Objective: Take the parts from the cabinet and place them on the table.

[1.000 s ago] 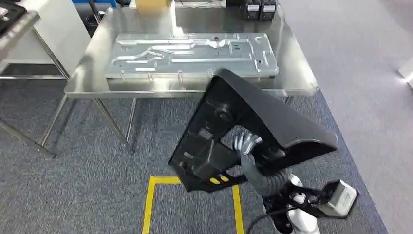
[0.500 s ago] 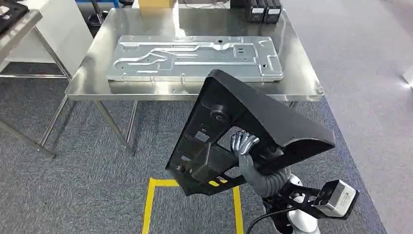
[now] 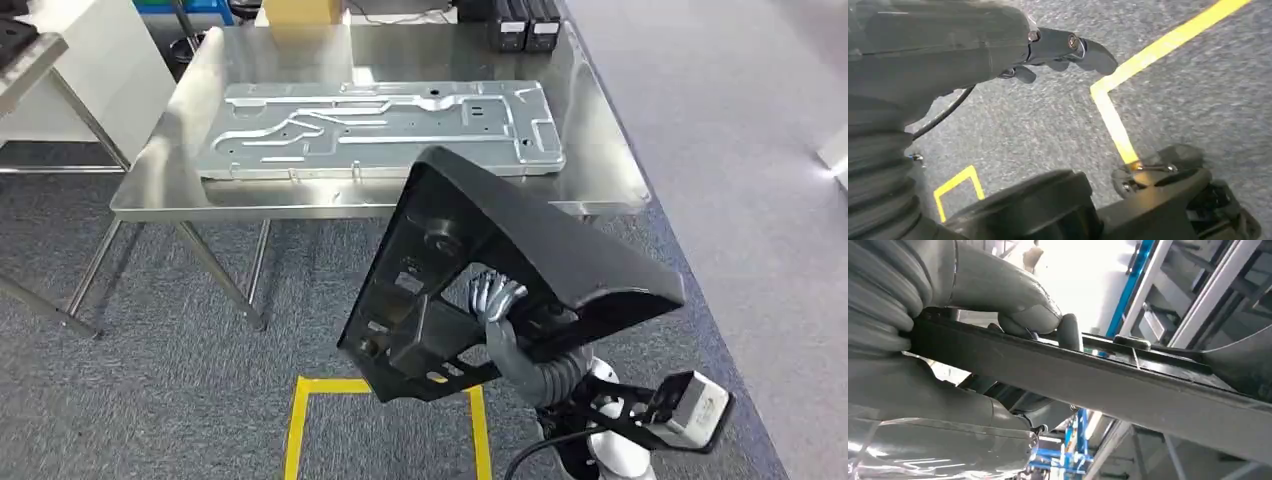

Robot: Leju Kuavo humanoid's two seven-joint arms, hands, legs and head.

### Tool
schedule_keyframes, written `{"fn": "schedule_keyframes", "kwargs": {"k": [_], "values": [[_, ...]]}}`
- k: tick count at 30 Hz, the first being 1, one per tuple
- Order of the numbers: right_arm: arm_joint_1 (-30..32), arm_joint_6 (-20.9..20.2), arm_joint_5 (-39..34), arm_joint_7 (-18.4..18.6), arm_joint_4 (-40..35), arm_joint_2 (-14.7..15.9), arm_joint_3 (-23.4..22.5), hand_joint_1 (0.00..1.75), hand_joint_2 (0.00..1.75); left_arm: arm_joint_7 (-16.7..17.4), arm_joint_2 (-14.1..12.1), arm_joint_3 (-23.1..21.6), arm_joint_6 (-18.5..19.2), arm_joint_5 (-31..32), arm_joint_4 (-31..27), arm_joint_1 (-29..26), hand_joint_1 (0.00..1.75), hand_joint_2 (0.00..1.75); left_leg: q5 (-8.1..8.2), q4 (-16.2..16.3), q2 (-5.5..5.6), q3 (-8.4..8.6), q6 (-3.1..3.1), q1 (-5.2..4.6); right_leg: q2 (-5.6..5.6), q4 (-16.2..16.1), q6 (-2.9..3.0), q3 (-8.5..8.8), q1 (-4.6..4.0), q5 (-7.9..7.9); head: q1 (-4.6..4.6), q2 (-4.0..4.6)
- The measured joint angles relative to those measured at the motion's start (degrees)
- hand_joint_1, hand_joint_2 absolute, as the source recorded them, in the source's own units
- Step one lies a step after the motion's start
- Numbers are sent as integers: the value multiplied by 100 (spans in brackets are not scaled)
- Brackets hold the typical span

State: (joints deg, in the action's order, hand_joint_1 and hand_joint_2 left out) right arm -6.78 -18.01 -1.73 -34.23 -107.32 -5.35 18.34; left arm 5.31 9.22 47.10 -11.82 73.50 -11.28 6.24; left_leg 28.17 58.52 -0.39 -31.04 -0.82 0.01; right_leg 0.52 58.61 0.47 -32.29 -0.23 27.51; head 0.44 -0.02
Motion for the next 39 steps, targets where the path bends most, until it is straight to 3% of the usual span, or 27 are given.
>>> {"fn": "schedule_keyframes", "kwargs": {"k": [2, 4, 5, 7, 8, 9, 10, 11, 13, 14, 15, 16, 17, 19, 20, 22, 24, 25, 26, 28, 29, 30, 32, 35, 36, 38, 39], "values": [[13, -2, 4, 7, 0, 4, 15, 166, 175, -7, 0, 4, 0, -20, 0, -7, 0, 175, -35, -63, 25, -34, -61, -4, -14, 41, -91, -1, 5, -101, 11, 0], [5, -2, 4, 2, 0, 4, 17, 166, 175, -7, 13, 4, 0, -26, 0, -25, 0, 175, -62, -156, 29, 121, -107, 38, -24, 154, -135, -10, 24, -29, 11, 2], [-6, -4, 2, -2, -13, 4, 22, 166, 175, -4, 15, 4, 0, -28, 0, -28, 0, 175, -65, -165, 25, 152, -125, 49, -25, 385, -180, -140, 23, 99, 42, 2], [3, -4, 2, -2, -15, 7, 22, 166, 175, -2, 17, 4, 0, -28, 0, -35, 0, 175, -34, -167, 20, 171, -146, 52, -24, 1208, -244, -640, 70, 466, 40, 2], [14, -4, 4, 0, -15, 9, 22, 166, 175, -2, 17, 7, 0, -28, 0, -42, 0, 175, -16, -165, 20, 176, -143, 52, -25, 1580, -264, -900, 92, 583, 42, 2], [19, -4, 7, 0, -15, 13, 22, 166, 175, -2, 20, 7, 0, -33, 0, -49, 0, 175, 3, -165, 23, 195, -135, 56, -26, 1722, -290, -1045, 114, 556, 42, 2], [20, -4, 7, 0, -15, 13, 22, 166, 175, -2, 20, 9, 0, -33, 0, -54, 0, 175, 36, -165, 28, 236, -124, 64, -27, 1574, -314, -1046, 137, 364, 42, 2], [18, -4, 7, 0, -15, 13, 24, 166, 175, -2, 22, 9, 0, -35, 0, -62, 0, 175, 78, -165, 37, 295, -98, 73, -30, 1200, -297, -911, 154, 75, 42, 2], [19, -11, 7, 0, -15, 13, 26, 166, 175, -2, 24, 9, -2, -35, 0, -80, 0, 175, 174, -167, 37, 410, -43, 86, -62, 207, -309, -485, 166, -568, 44, 2], [21, -22, 7, 0, -13, 15, 26, 166, 175, -2, 24, 13, -2, -35, 0, -89, 0, 175, 208, -163, 32, 450, -6, 77, -87, 93, -267, -459, 134, -403, 37, 2], [18, -26, 11, -2, -18, 15, 28, 166, 175, 0, 24, 15, -4, -39, 0, -84, 0, 175, 231, -164, 25, 404, 34, 65, -93, 35, -187, -458, 94, -256, 44, 0], [43, -28, 15, 0, -26, 15, 28, 166, 175, -2, 22, 15, -9, -37, 0, -82, 0, 175, 272, -187, 12, 415, 73, 57, -89, 12, -137, -455, 94, -382, 44, 2], [55, -37, 20, 2, -28, 15, 26, 166, 175, 0, 24, 15, -9, -35, 0, -92, 0, 175, 236, -129, 13, 476, 114, 50, -75, 10, -80, -441, 110, -346, 33, 0], [58, -42, 22, 0, -46, 13, 28, 166, 175, 0, 22, 15, -15, -28, 0, -84, 0, 175, 321, -59, 15, 515, 167, 80, -56, -28, 2, -310, 122, -316, 37, 2], [43, -46, 24, -2, -48, 13, 31, 166, 175, 0, 22, 18, -20, -28, 0, -82, 0, 175, 391, 217, 19, 417, 166, 79, -61, -29, 48, -256, 117, -286, 28, 2], [53, -44, 26, -7, -46, 13, 35, 166, 175, -15, 11, 24, -24, -39, 0, -35, 0, 175, 728, 1122, 25, -121, 186, 67, -62, -26, 96, -206, 102, -233, 9, 2], [70, -44, 33, -7, -46, 13, 37, 166, 175, -22, 11, 33, -24, -44, 0, 36, 0, 175, 1020, 1647, 26, -491, 177, 61, -61, -21, 106, -147, 79, -171, 11, 2], [76, -44, 35, -9, -46, 13, 37, 166, 175, -24, 11, 37, -24, -48, 0, 47, 0, 175, 949, 1589, 26, -517, 176, 59, -52, -20, 106, -87, 73, -130, 11, 2], [83, -44, 35, -11, -46, 13, 37, 166, 175, -22, 11, 39, -24, -46, 0, 45, 0, 175, 720, 1330, 25, -457, 162, 58, -41, -19, 103, -26, 65, -89, 11, 2], [86, -44, 44, -26, -46, 13, 42, 166, 175, -15, 11, 39, -26, -44, 0, 12, 0, 175, -46, 419, 25, -212, 84, 55, -29, -18, 80, 114, 52, 0, 11, 2], [87, -44, 53, -43, -44, 13, 39, 166, 175, -18, 11, 44, -28, -46, 0, -9, 0, 175, -217, 162, 23, -198, 41, 37, -26, -8, 57, 136, 41, 28, 18, 2], [94, -44, 64, -59, -37, 15, 42, 166, 175, -16, 11, 50, -26, -46, 0, 0, 0, 175, 104, 84, -2, -209, 48, 4, -13, 9, 25, 107, 31, 45, 16, 2], [99, -46, 70, -68, -39, 15, 50, 166, 175, -24, 13, 55, -37, -44, 0, 5, 0, 175, -97, 37, 16, -191, -30, 15, -27, 72, -69, 129, 36, 42, -4, 2], [82, -48, 74, -81, -46, 15, 54, 166, 175, -20, 26, 55, -41, -26, 0, -7, 0, 175, -120, -31, 19, -13, -105, 45, -34, 269, -169, 80, 56, 167, 7, 2], [71, -48, 76, -83, -46, 15, 55, 166, 175, -20, 28, 55, -42, -17, 0, -11, 0, 175, -112, -36, 17, 0, -123, 46, -36, 566, -197, -93, 61, 320, 7, 2], [88, -35, 77, -83, -46, 22, 55, 166, 175, -20, 35, 55, -42, 7, 0, -21, 0, 175, -72, -34, 19, 10, -147, 43, -37, 1399, -240, -648, 77, 649, 9, 2], [94, -33, 81, -83, -46, 28, 55, 166, 175, -20, 37, 55, -42, 11, 0, -25, 0, 175, -43, -33, 25, 28, -145, 42, -38, 1665, -241, -878, 84, 704, 7, 0]]}}
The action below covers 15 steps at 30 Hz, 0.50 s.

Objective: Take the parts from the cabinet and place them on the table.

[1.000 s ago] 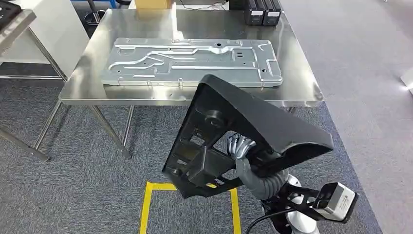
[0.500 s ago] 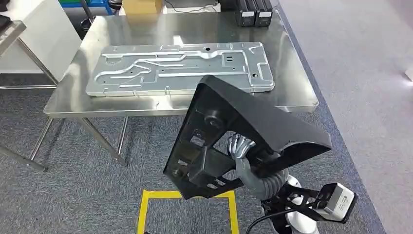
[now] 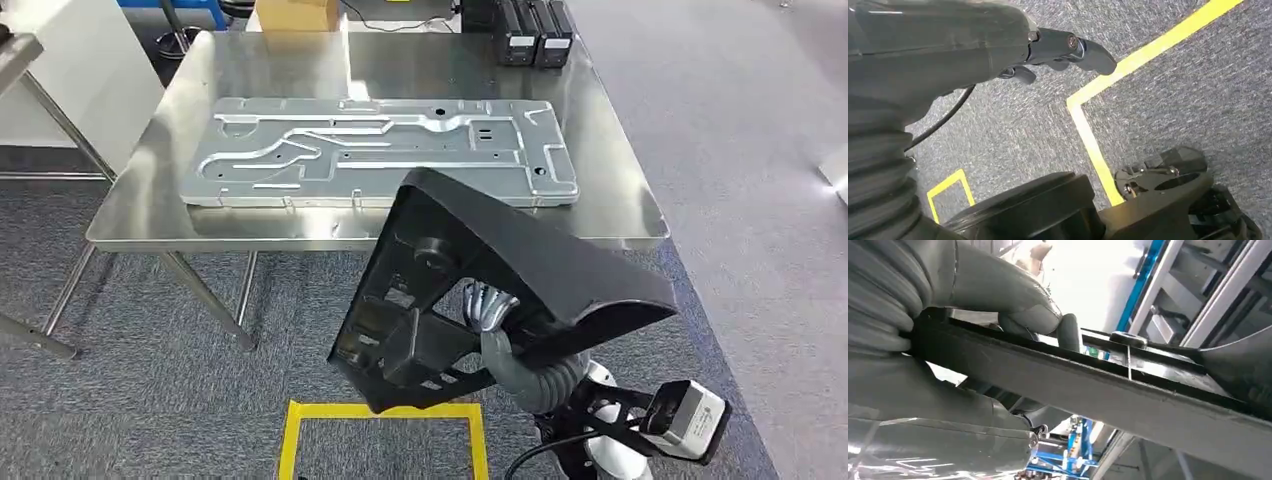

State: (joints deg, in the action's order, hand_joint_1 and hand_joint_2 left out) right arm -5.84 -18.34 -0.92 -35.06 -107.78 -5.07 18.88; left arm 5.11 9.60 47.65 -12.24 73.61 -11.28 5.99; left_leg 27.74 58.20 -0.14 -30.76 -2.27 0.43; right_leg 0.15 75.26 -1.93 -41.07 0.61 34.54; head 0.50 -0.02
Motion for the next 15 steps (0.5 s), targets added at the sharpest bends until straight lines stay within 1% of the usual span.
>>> {"fn": "schedule_keyframes", "kwargs": {"k": [1, 2, 3, 4, 5, 6, 7, 8, 9, 10, 11, 12, 13, 14, 15], "values": [[3, 7, 2, 0, 0, 6, 0, 166, 175, 0, 0, 0, 0, 2, 0, -4, 0, 175, 34, 0, 10, 39, 4, 0, 0, 1, -3, -100, 6, -112, 2, 2], [3, 11, 2, -2, 0, 11, 0, 166, 175, 2, 2, 0, 0, 7, 0, -10, 0, 175, 79, -1, 20, 98, 14, 1, 0, -235, -7, -71, 11, -345, 2, 2], [3, 13, 4, -2, 0, 13, 0, 166, 175, 2, 2, 0, 0, 9, 0, -20, 0, 175, 130, -2, 24, 179, 26, 1, 0, -631, 6, 63, 11, -655, 2, 2], [2, 13, 4, 0, 0, 13, 0, 166, 175, 4, 4, 0, 0, 11, 0, -30, 0, 175, 192, -8, 24, 270, 46, 0, -4, -1156, 48, 252, 6, -1011, 2, 2], [2, 13, 4, -2, 0, 15, 0, 166, 175, 7, 13, 0, 0, 15, 0, -60, 0, 175, 248, -24, 20, 290, 67, 3, -19, -1575, 108, 355, -13, -1260, 7, 2], [4, 20, 6, 0, 0, 20, 0, 166, 175, 13, 15, 0, 2, 15, 0, -58, 0, 175, 278, -17, 28, 347, 102, -14, -35, -1569, 125, 358, -70, -1013, -22, 2], [5, 20, 7, -2, -2, 22, 0, 166, 175, 15, 15, 0, 2, 15, 0, -52, 0, 175, 309, -49, 28, 317, 146, -13, -26, -1568, 163, 371, -74, -1003, -14, 0], [11, 22, 13, 4, -13, 22, -2, 166, 175, 15, 15, 0, 2, 20, 0, -54, 0, 175, 291, -55, 15, 416, 179, -14, -16, -1614, 209, 392, -82, -1088, -11, 2], [7, 26, 15, 7, -17, 24, -2, 166, 175, 18, 15, 0, 0, 20, 0, -59, 0, 175, 251, -14, 15, 438, 221, -22, -13, -1639, 246, 436, -77, -1061, -15, 0], [1, 28, 13, 7, -28, 20, -2, 166, 175, 20, 11, 0, 0, 22, 0, -54, 0, 175, 292, -10, 13, 464, 251, -34, 1, -1673, 284, 546, -30, -1062, -17, 0], [-6, 28, 13, 13, -44, 20, 0, 166, 175, 22, 11, 0, -2, 24, 0, -55, 0, 175, 320, 181, 17, 415, 250, -12, -12, -1719, 318, 626, -25, -1037, -9, 2], [-28, 28, 11, 20, -46, 15, 0, 166, 175, 26, 11, 0, -4, 26, 0, -50, 0, 175, 368, 545, 20, 211, 258, -11, -15, -1726, 358, 669, -23, -1008, -46, 0], [-32, 28, 9, 20, -48, 15, 0, 166, 175, 13, 6, 0, -7, 11, 0, -25, 0, 175, 502, 975, 20, -58, 285, -10, -16, -1727, 375, 696, -24, -967, -37, 2], [-22, 31, 9, 28, -46, 15, 0, 166, 175, 2, -2, 2, -7, 4, 0, 23, 0, 175, 696, 1323, 19, -288, 305, -10, -18, -1727, 375, 731, -27, -931, -46, 0], [-18, 28, 9, 37, -46, 15, 0, 166, 175, 2, -2, 2, -7, 4, 0, 55, 0, 175, 876, 1557, 21, -465, 317, -11, -20, -1726, 376, 771, -29, -887, -35, 2]]}}
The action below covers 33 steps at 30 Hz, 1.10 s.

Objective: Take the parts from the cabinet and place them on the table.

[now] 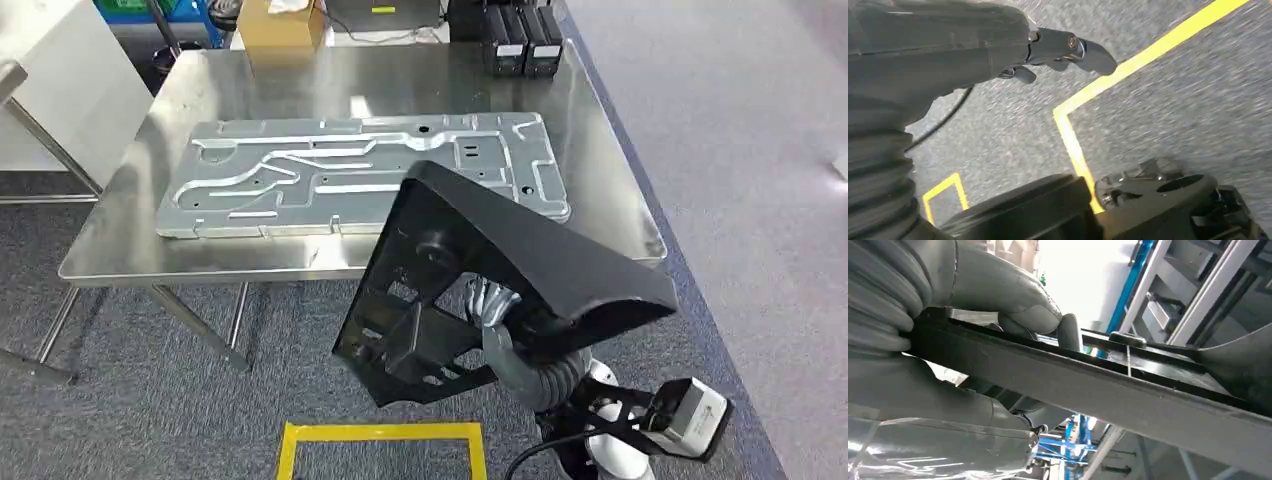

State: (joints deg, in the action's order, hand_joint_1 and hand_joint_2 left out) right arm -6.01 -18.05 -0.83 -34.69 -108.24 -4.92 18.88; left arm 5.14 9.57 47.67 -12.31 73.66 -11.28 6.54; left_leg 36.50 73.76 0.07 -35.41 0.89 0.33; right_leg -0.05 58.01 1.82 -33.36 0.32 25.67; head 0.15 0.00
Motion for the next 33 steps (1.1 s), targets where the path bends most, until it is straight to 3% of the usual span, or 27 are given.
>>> {"fn": "schedule_keyframes", "kwargs": {"k": [1, 2, 3, 5, 7, 8, 9, 11, 12, 14, 15, 16, 17, 18, 20, 21, 22, 23, 25, 26, 27, 28, 30, 31, 32, 33], "values": [[4, 0, -7, 2, 0, 0, 0, 166, 175, -4, -2, 0, 0, -2, 0, 14, 0, 175, 53, 51, -2, -84, 12, 0, 3, 2, -1, 61, 0, 50, -9, -2], [5, 0, -13, 4, 0, 0, 0, 166, 175, -4, -2, 0, 0, 0, 0, 22, 0, 175, -80, -131, -3, -52, 16, 1, 13, 2, -7, 133, 1, 100, -4, 0], [6, 0, -15, 4, 0, 0, 2, 166, 175, 0, -2, 0, 0, 4, 0, 15, 0, 175, -357, -470, -4, 35, 17, 5, 24, 6, -16, 203, 4, 147, -7, 0], [8, 0, -15, 4, 0, 0, 0, 166, 175, 9, -2, 0, 0, 9, 0, -25, 0, 175, -1112, -1357, -8, 247, -22, 11, 31, 6, -58, 303, 1, 247, -2, 0], [7, 0, -24, 2, 4, 0, -2, 166, 175, 9, -2, 2, 0, 9, 0, -22, 0, 175, -899, -1484, -37, 204, -91, -43, 36, 35, -126, 274, -13, 282, -18, -2], [14, 2, -24, 22, 4, 2, -2, 166, 175, -2, 0, 2, 0, 7, 0, -20, 0, 175, -1016, -1496, -31, 207, -148, -43, 31, 17, -177, 285, -11, 311, -7, 0], [18, 2, -24, 28, 7, 4, -2, 166, 175, -2, 2, 2, 0, 15, 0, -18, 0, 175, -1003, -1523, -17, 206, -184, -34, 31, 107, -213, 307, -22, 267, -9, -2], [8, 2, -31, 26, -2, 4, 0, 166, 175, -2, 11, 2, 0, 31, 0, -27, 0, 175, -996, -1576, -6, 384, -236, 2, 22, 231, -274, 312, 2, 336, -5, 0], [-2, 4, -35, 26, -2, 4, 0, 166, 175, 0, 11, 2, 0, 50, 0, -30, 0, 175, -975, -1590, -5, 436, -267, 4, 19, 461, -307, 207, 8, 408, 7, 0], [5, 20, -44, 24, -2, 7, 0, 166, 175, 2, 13, 2, 0, 52, 0, -49, 0, 175, -911, -1593, -4, 482, -291, 4, 19, 1308, -357, -365, 20, 740, 4, -2], [16, 20, -44, 26, -2, 11, 0, 166, 175, 2, 13, 2, 0, 55, 0, -54, 0, 175, -873, -1592, -1, 505, -291, 2, 19, 1653, -347, -648, 23, 873, 9, 0], [20, 20, -46, 28, -2, 15, 0, 166, 175, 2, 13, 2, 0, 57, 0, -59, 0, 175, -832, -1590, 9, 544, -288, 1, 19, 1793, -343, -827, 26, 879, 7, -2], [20, 22, -46, 31, -2, 15, 0, 166, 175, 4, 13, 2, 0, 59, 0, -67, 0, 175, -785, -1591, 16, 610, -280, 2, 18, 1692, -350, -877, 29, 735, 9, 0], [19, 22, -50, 33, -2, 15, 0, 166, 175, 11, 13, 2, 0, 61, 0, -81, 0, 175, -723, -1592, 22, 695, -270, 3, 18, 1368, -323, -815, 30, 463, 7, 0], [17, 22, -57, 37, -2, 15, 0, 166, 175, 17, 17, 2, 0, 70, 0, -103, 0, 175, -583, -1601, 23, 890, -239, 2, 13, 383, -267, -495, 26, -255, 9, 0], [26, 24, -57, 37, 0, 20, -2, 166, 175, 20, 17, 2, 0, 74, 2, -111, 0, 175, -528, -1592, 20, 938, -210, -9, 10, 240, -252, -482, -6, -311, -6, 0], [18, 31, -59, 46, -2, 17, 0, 166, 175, 20, 17, 2, 0, 74, 0, -115, 0, 175, -495, -1617, 30, 946, -164, -16, -7, 176, -226, -476, -38, -161, -9, 0], [30, 37, -55, 46, -7, 17, 0, 166, 175, 17, 17, 2, 0, 72, 0, -115, 0, 175, -461, -1664, 23, 935, -125, -14, 0, 188, -176, -460, -50, -250, -11, 0], [39, 39, -52, 46, -22, 17, -4, 166, 175, 17, 15, 2, -4, 72, 0, -115, 0, 175, -549, -1593, 17, 1040, -58, -26, 22, 117, -101, -364, -27, -216, -13, 0], [49, 41, -48, 44, -46, 15, -2, 166, 175, 17, 11, 2, -7, 70, 0, -114, 0, 175, -540, -1446, 14, 994, -41, -8, 21, 50, -66, -252, 6, -204, -16, -2], [39, 44, -46, 39, -50, 15, -2, 166, 175, 17, 11, 2, -7, 74, 0, -112, 0, 175, -570, -1114, 15, 842, -19, -8, 14, 27, -24, -169, 0, -164, -24, 0], [39, 44, -42, 37, -50, 13, 0, 166, 175, 7, 11, 2, -11, 61, 0, -105, 0, 175, -488, -732, 18, 609, -14, -8, 10, 20, 1, -127, 0, -140, -55, -2], [54, 44, -6, 35, -48, 13, 0, 166, 175, -9, 4, 4, -2, 44, 0, -21, 0, 175, -50, -94, 16, 157, 13, -10, 6, 20, 21, -56, -7, -66, -48, -2], [57, 42, 37, 2, -50, 13, 2, 166, 175, -13, 2, 6, 8, 35, 0, 2, 0, 175, 147, 43, 16, 11, 41, -9, 10, 22, 27, -9, -12, -23, -50, -2], [59, 50, 76, -37, -50, 15, 4, 166, 175, -20, 0, 7, 20, 22, 0, 14, 0, 175, 125, -24, 16, -24, 45, -10, 23, 23, 25, 43, -13, 16, -46, 0], [57, 72, 131, -70, -50, 15, 7, 166, 175, -17, -2, 9, 20, 13, 0, 14, 0, 175, -89, -272, 15, 21, 39, -10, 39, 23, 20, 109, -15, 61, -50, -2]]}}
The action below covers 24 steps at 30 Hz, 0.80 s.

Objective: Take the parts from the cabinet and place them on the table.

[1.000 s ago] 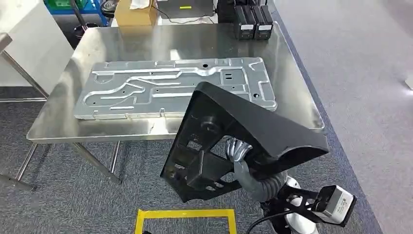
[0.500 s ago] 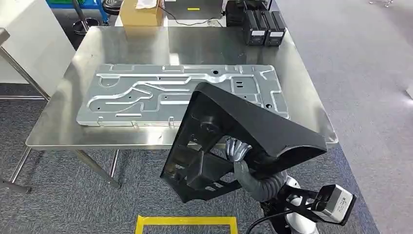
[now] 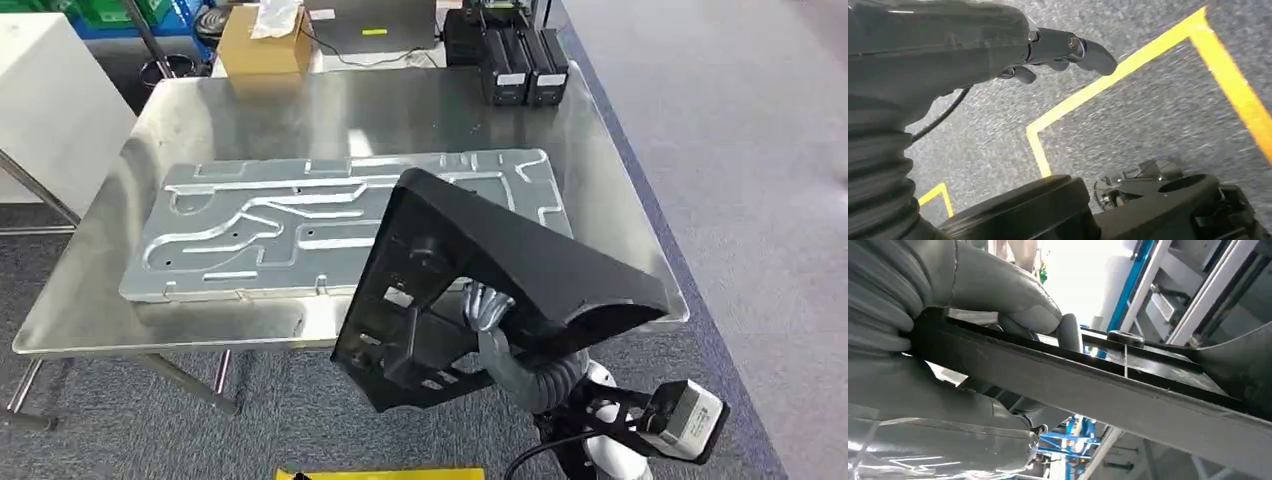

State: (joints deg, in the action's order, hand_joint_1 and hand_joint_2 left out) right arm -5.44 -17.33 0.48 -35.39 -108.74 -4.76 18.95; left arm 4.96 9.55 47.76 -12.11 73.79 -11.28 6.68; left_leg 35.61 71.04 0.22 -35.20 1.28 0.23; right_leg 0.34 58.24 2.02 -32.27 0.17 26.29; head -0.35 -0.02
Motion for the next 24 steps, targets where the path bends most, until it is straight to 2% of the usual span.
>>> {"fn": "schedule_keyframes", "kwargs": {"k": [1, 2, 3, 4, 5, 6, 7, 8, 9, 10, 12, 13, 14, 15, 17, 18, 19, 22, 23, 24], "values": [[-4, 11, 33, -17, 0, 0, 2, 166, 175, 0, 0, 4, 2, -2, 0, -10, 0, 175, -361, -383, -1, 93, -21, 0, 6, 3, -8, 63, -1, 40, 4, 2], [-7, 26, 65, -35, 0, 0, 4, 166, 175, 2, 2, 9, 4, -2, 0, -24, 0, 175, -793, -834, -1, 197, -47, 0, 6, 4, -20, 125, -6, 83, 2, 0], [-10, 48, 111, -55, 0, 0, 4, 166, 175, 2, 2, 18, 4, -2, 0, -44, 0, 175, -1076, -1164, -4, 236, -92, -5, 6, -4, -37, 136, -8, 116, 9, 2], [-19, 96, 182, -72, -4, 2, 4, 166, 175, 0, 0, 37, 4, -4, 0, -41, 0, 175, -734, -1200, -21, 186, -102, -46, 14, 33, -62, 134, -26, 125, 15, 2], [-31, 160, 284, -101, -37, 2, 4, 166, 175, -7, 0, 48, 2, -9, 0, -42, 0, 175, -841, -1196, -16, 205, -151, -46, 8, 58, -110, 89, -39, 156, -20, 0], [-28, 243, 438, -127, -77, 2, 2, 166, 175, -31, -2, 52, 2, -4, 0, -37, 0, 175, -971, -1207, -13, 194, -182, -47, -4, 56, -144, 106, -39, 182, -15, 2], [-39, 315, 588, -160, -163, 4, 2, 166, 175, -46, 0, 52, 0, 9, 0, -39, 0, 175, -975, -1217, -10, 203, -208, -45, -6, 35, -166, 125, -39, 183, -13, 2], [-51, 384, 725, -172, -264, 7, 0, 166, 175, -61, 15, 52, -2, 17, 0, -42, 0, 175, -1013, -1297, -18, 253, -242, 22, -9, 41, -195, 132, -71, 215, -22, 0], [-65, 472, 850, -188, -368, 9, -9, 166, 175, -70, 15, 52, -7, 39, 0, -45, 0, 175, -1021, -1344, -18, 293, -250, 30, -12, 149, -238, 111, -43, 294, -4, 2], [-98, 560, 1001, -214, -457, 15, -18, 166, 175, -70, 15, 52, -7, 44, 0, -48, 0, 175, -1016, -1349, -25, 303, -272, 36, -10, 463, -269, -52, -31, 481, -2, 2], [-108, 833, 1397, -313, -650, 57, -70, 166, 175, -77, 15, 52, 4, 48, 0, -53, 0, 175, -995, -1348, -27, 302, -299, 32, -12, 1362, -329, -558, 24, 844, -4, 2], [-109, 962, 1530, -350, -728, 83, -96, 166, 175, -77, 15, 52, 4, 46, 0, -55, 0, 175, -981, -1346, -23, 305, -304, 32, -12, 1681, -348, -769, 40, 898, -2, 2], [-110, 1073, 1615, -380, -810, 100, -122, 166, 175, -77, 15, 55, 4, 44, 0, -56, 0, 175, -968, -1345, -15, 317, -301, 33, -13, 1750, -363, -865, 57, 813, -2, 2], [-118, 1113, 1654, -393, -872, 107, -142, 166, 175, -77, 17, 55, 4, 44, 0, -57, 0, 175, -946, -1345, -6, 343, -295, 36, -14, 1534, -372, -818, 73, 584, -2, 2], [-150, 1154, 1705, -411, -988, 120, -160, 166, 175, -74, 22, 55, 7, 44, 0, -69, 0, 175, -890, -1340, 0, 428, -264, 40, -22, 595, -364, -427, 91, -31, -2, 2], [-162, 1191, 1751, -420, -1036, 127, -164, 166, 175, -70, 22, 55, 9, 44, 0, -78, 0, 175, -858, -1341, 0, 442, -228, 37, -37, 144, -344, -261, 93, -180, 0, 2], [-177, 1246, 1814, -430, -1069, 131, -162, 166, 175, -66, 22, 55, 9, 42, 0, -73, 0, 175, -830, -1307, 1, 430, -187, -9, -35, 68, -324, -215, 48, -113, -2, 2], [-222, 1447, 2175, -406, -1257, 133, -162, 166, 175, -70, 24, 57, 2, 37, 0, -71, 0, 175, -830, -1358, -3, 432, -114, -1, -15, 76, -234, -257, 41, -90, -11, 2], [-249, 1500, 2280, -371, -1309, 133, -162, 166, 175, -79, 26, 57, 0, 39, 0, -68, 0, 175, -802, -1351, -4, 451, -75, -22, -10, 32, -190, -233, 87, -101, -11, 0], [-267, 1549, 2355, -343, -1366, 131, -157, 166, 175, -88, 26, 57, -2, 42, 0, -73, 0, 175, -751, -1290, -4, 430, -58, 7, -24, 12, -160, -199, 96, -106, -11, 2]]}}
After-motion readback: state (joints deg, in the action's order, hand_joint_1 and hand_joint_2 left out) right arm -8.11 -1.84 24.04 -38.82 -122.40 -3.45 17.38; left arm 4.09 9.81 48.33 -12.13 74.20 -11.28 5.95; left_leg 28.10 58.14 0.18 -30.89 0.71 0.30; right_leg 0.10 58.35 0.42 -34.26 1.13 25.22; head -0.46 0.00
